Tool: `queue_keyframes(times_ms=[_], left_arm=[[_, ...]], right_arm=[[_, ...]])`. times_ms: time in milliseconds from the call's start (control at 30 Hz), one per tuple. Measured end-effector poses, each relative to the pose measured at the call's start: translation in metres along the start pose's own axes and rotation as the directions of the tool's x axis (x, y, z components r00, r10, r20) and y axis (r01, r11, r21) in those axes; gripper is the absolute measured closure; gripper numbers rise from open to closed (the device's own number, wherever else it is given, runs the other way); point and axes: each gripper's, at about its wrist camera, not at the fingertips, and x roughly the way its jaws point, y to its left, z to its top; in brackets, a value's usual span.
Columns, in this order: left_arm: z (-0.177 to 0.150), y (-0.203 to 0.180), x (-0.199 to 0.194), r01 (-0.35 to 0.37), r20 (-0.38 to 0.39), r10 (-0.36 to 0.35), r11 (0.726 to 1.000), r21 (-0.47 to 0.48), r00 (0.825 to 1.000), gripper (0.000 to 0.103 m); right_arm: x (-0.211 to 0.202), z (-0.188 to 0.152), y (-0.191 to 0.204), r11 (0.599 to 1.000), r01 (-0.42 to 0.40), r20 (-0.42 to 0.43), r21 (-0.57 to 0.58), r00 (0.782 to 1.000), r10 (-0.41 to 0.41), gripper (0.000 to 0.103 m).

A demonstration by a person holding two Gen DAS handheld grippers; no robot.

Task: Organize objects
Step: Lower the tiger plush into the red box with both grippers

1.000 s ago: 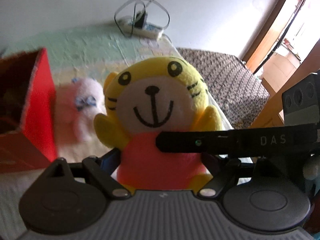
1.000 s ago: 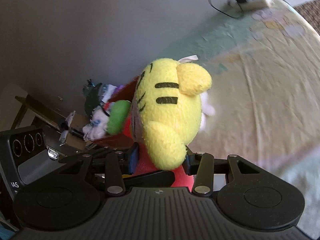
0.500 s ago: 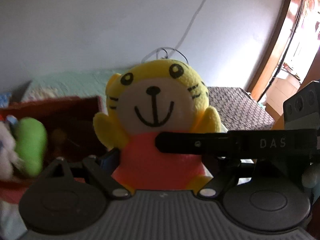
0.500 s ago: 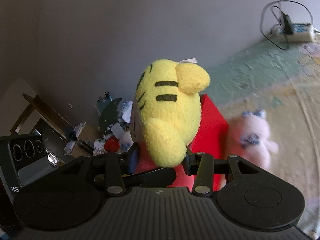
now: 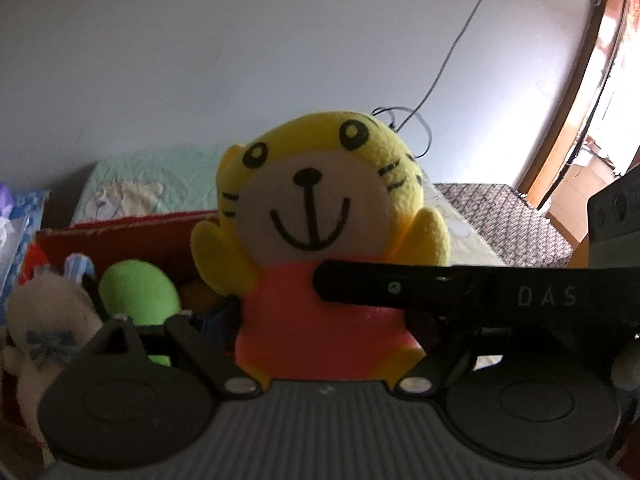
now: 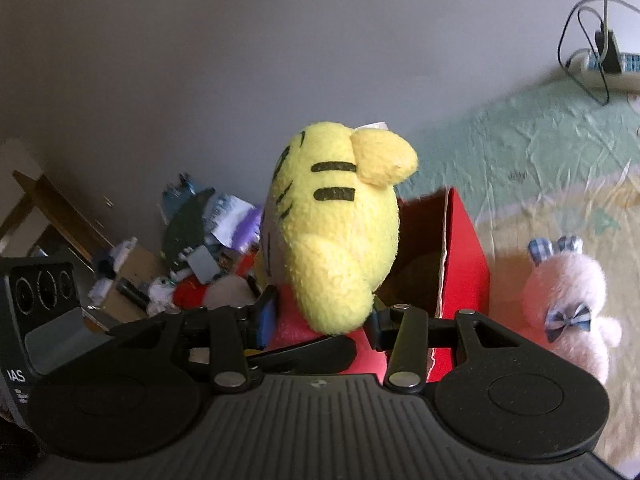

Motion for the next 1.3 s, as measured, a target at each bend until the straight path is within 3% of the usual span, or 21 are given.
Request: queue_keyframes(times_ms=[333, 567, 800, 967, 1167, 1300], left_arm=[[-0.013, 0.038, 0.030, 0.013, -0.081, -0.019, 0.997, -0.072, 0.997, 0.019], [-0.022, 0.052, 0.040, 0.054, -0.124, -0.070, 0.990, -0.128, 0.990, 0.019], [-0.021, 0.056, 0.049, 0.064, -0.149, -0.084, 0.989, -0.135, 0.985, 0.016], [-0.022, 0.059, 0.049, 0.070, -0.149, -0.090, 0.988, -0.134, 0.985, 0.016], [-0.021, 0.058, 0.047, 0.062, -0.151, -0.081, 0.990, -0.125, 0.985, 0.017], [-0.018, 0.054, 0.053, 0.045, -0.153, -0.060, 0.994, -0.098, 0.986, 0.017]], right_arm=[[0.036, -0.001, 0.008, 0.995, 0.074, -0.106, -0.062, 0.991, -0.080, 0.057], [0.041, 0.007, 0.008, 0.989, 0.127, -0.200, -0.079, 0.970, -0.141, 0.053], [0.035, 0.004, 0.010, 0.978, 0.180, -0.163, -0.106, 0.967, -0.195, 0.046], [0.016, 0.007, 0.008, 0.975, 0.209, -0.062, -0.078, 0.975, -0.214, 0.043], [0.011, 0.013, 0.002, 0.980, 0.200, 0.010, -0.023, 0.980, -0.200, 0.066], [0.021, 0.012, -0.001, 0.976, 0.217, 0.002, -0.023, 0.976, -0.217, 0.072]])
